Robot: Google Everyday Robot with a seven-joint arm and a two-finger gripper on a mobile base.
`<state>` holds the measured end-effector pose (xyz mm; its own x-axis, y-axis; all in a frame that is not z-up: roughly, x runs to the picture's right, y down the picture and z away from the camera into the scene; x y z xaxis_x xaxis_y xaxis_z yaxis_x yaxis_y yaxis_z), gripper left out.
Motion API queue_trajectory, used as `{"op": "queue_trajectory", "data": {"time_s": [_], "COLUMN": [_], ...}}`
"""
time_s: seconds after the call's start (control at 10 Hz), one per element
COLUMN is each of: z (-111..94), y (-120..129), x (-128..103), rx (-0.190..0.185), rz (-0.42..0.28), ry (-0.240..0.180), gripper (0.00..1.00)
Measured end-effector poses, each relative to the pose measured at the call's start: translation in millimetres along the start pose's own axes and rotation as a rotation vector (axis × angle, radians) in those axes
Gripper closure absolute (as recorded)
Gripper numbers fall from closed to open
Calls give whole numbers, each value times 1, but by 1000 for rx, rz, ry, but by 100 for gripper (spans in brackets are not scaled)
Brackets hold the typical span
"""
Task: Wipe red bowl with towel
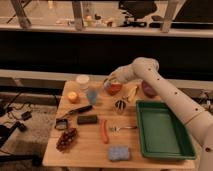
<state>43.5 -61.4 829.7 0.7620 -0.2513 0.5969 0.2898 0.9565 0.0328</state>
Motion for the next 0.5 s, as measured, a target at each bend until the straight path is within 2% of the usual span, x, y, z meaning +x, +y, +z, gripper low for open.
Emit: {"op": "queue_trajectory", "data": {"time_s": [0.3, 0.5], "z": [1, 7], "y": [1, 8], "x": [1, 12], "rx": [6, 14], "rz": [12, 50], "ry": [7, 29], "gripper": [82, 82]}}
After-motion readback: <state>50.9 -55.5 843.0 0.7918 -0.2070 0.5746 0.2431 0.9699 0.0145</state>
